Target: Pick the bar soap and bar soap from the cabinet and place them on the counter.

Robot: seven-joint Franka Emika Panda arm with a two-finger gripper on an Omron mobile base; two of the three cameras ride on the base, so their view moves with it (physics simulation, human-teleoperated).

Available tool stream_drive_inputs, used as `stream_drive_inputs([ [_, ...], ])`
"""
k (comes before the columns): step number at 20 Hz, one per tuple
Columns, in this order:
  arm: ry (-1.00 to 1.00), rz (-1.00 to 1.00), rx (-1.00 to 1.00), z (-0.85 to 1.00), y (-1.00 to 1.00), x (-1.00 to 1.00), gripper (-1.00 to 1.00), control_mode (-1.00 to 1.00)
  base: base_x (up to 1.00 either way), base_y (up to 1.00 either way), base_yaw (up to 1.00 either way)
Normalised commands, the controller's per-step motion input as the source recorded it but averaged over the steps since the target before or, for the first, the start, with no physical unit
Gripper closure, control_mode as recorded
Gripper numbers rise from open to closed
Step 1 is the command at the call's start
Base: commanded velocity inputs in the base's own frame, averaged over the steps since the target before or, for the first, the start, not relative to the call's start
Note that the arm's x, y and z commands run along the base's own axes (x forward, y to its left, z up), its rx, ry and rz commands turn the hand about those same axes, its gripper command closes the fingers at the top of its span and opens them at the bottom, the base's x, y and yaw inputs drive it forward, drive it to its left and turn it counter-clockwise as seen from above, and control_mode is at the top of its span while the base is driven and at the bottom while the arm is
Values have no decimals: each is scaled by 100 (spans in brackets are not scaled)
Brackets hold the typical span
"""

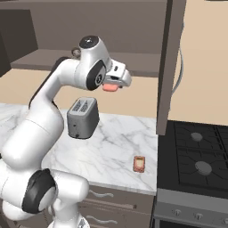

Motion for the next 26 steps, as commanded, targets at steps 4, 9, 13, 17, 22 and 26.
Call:
stream_drive_inputs([
  [4,5,4,-3,-71,0,-44,100,-100,0,0,0],
  [9,5,5,-3,-72,0,-23,100,-100,0,0,0],
  [13,5,6,-3,-75,0,-10,100,-100,0,0,0],
  [17,4,7,-3,-80,1,-2,100,-100,0,0,0],
  [22,3,8,-3,-77,1,0,100,-100,0,0,0],
  [26,3,7,-3,-73,0,7,100,-100,0,0,0],
])
